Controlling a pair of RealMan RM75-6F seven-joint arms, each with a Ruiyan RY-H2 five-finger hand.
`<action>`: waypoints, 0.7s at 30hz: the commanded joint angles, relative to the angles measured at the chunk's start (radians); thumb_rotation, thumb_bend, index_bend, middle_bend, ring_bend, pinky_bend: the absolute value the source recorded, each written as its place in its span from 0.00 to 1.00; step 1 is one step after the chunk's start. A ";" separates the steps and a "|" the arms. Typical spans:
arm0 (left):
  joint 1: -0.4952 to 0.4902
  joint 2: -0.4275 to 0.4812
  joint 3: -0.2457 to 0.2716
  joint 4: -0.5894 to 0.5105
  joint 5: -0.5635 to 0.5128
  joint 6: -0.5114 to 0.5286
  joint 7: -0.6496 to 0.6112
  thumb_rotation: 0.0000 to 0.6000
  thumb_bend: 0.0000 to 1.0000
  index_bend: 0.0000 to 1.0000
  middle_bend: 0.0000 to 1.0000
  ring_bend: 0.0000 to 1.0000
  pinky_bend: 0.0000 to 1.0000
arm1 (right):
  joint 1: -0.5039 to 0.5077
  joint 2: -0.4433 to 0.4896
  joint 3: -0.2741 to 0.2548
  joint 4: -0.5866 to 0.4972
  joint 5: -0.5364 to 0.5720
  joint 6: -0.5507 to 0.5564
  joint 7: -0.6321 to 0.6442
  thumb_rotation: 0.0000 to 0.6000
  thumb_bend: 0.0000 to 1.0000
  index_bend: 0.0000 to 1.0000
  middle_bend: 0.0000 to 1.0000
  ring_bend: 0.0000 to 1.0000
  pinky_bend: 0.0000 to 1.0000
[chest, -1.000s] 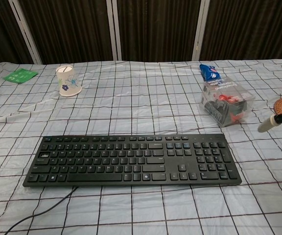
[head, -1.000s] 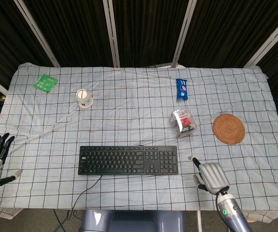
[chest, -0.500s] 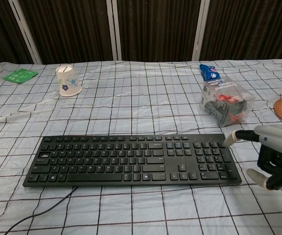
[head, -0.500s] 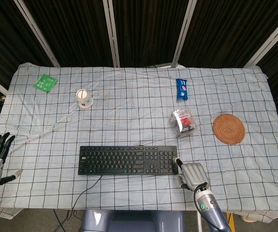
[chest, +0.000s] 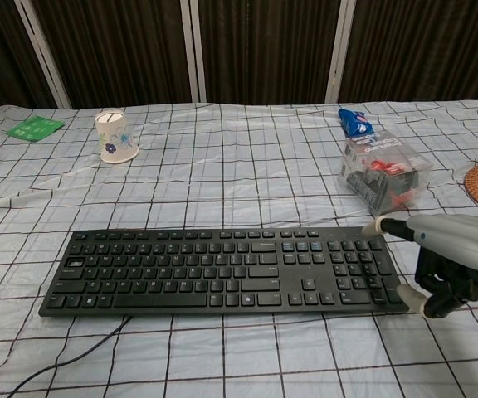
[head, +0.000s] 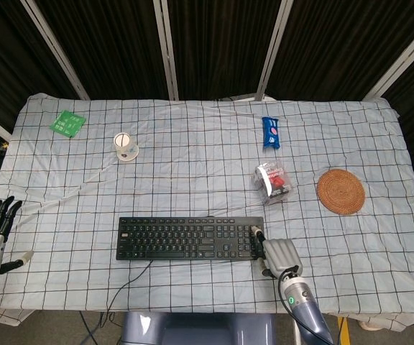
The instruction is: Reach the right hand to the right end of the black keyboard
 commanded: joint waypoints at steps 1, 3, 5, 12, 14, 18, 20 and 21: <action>-0.001 0.000 -0.001 -0.001 -0.001 -0.001 -0.001 1.00 0.07 0.00 0.00 0.00 0.00 | 0.011 -0.011 -0.004 0.007 0.013 0.007 -0.002 1.00 0.52 0.06 0.95 0.93 0.81; -0.001 0.000 -0.001 -0.001 -0.001 -0.001 -0.003 1.00 0.07 0.00 0.00 0.00 0.00 | 0.018 -0.016 -0.007 0.012 0.020 0.011 -0.005 1.00 0.52 0.07 0.95 0.93 0.81; -0.001 0.000 0.000 -0.001 -0.001 -0.001 -0.004 1.00 0.07 0.00 0.00 0.00 0.00 | 0.023 -0.020 -0.009 0.017 0.029 0.015 -0.008 1.00 0.52 0.07 0.95 0.93 0.81; -0.002 -0.001 -0.002 -0.001 -0.003 -0.001 -0.006 1.00 0.07 0.00 0.00 0.00 0.00 | 0.034 -0.028 -0.028 0.037 0.051 0.020 0.001 1.00 0.52 0.08 0.95 0.93 0.81; -0.002 -0.002 -0.002 0.000 -0.002 -0.001 -0.005 1.00 0.07 0.00 0.00 0.00 0.00 | 0.035 -0.030 -0.034 0.039 0.051 0.021 0.006 1.00 0.52 0.08 0.95 0.93 0.81; -0.003 -0.002 -0.002 -0.002 -0.004 -0.004 -0.004 1.00 0.07 0.00 0.00 0.00 0.00 | 0.039 -0.035 -0.042 0.044 0.052 0.021 0.011 1.00 0.52 0.08 0.95 0.93 0.81; -0.004 -0.003 -0.001 -0.003 -0.003 -0.004 -0.002 1.00 0.07 0.00 0.00 0.00 0.00 | 0.040 -0.039 -0.044 0.050 0.056 0.022 0.019 1.00 0.52 0.08 0.95 0.93 0.81; -0.004 -0.003 -0.001 -0.003 -0.002 -0.003 -0.001 1.00 0.07 0.00 0.00 0.00 0.00 | 0.041 -0.040 -0.045 0.053 0.058 0.021 0.022 1.00 0.52 0.08 0.95 0.93 0.81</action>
